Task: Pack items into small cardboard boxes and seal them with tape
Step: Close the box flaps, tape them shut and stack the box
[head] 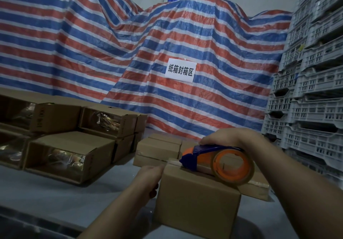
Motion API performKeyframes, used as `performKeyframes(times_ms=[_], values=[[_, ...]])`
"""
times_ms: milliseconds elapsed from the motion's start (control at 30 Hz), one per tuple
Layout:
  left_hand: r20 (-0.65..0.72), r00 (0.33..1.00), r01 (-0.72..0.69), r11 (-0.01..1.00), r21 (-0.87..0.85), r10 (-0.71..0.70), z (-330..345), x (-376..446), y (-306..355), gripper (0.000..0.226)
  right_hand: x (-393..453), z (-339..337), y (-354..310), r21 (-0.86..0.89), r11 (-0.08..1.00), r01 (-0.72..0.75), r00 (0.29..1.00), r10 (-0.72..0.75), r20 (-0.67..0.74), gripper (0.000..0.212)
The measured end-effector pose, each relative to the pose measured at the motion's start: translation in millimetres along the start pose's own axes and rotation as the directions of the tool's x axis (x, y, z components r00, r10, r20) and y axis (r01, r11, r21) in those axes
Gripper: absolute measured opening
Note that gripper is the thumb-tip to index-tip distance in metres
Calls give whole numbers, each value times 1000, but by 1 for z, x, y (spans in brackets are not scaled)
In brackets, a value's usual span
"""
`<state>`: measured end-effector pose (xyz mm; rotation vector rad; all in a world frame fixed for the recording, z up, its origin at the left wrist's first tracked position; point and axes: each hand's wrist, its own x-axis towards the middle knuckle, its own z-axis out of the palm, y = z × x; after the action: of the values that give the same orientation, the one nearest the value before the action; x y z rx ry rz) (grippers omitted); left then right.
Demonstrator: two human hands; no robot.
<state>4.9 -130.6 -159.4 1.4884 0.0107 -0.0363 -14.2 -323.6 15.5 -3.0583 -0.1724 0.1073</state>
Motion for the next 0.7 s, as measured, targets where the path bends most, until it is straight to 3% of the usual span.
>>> performKeyframes(times_ms=[200, 267, 367, 567, 633, 700], values=[[28, 997, 69, 996, 58, -71, -1, -5, 2, 49, 15, 5, 11, -58, 993, 105, 993, -107, -38, 15], [58, 995, 79, 992, 97, -85, -4, -5, 3, 45, 16, 7, 10, -103, 981, 164, 985, -168, -40, 15], [113, 991, 48, 984, 169, -68, -7, -7, 9, 43, 17, 2, 8, -57, 998, 38, 999, -40, -19, 20], [106, 990, 65, 957, 284, -98, -15, -5, 9, 56, 14, 2, 3, 19, 999, -29, 999, 29, 25, 22], [36, 994, 86, 935, 343, -105, -18, -2, 0, 63, 17, 3, 3, 52, 997, -60, 998, 59, 21, 27], [-69, 997, 48, 927, 373, -24, -17, 3, -3, 58, 17, 3, 2, 134, 985, -107, 994, 106, 13, 34]])
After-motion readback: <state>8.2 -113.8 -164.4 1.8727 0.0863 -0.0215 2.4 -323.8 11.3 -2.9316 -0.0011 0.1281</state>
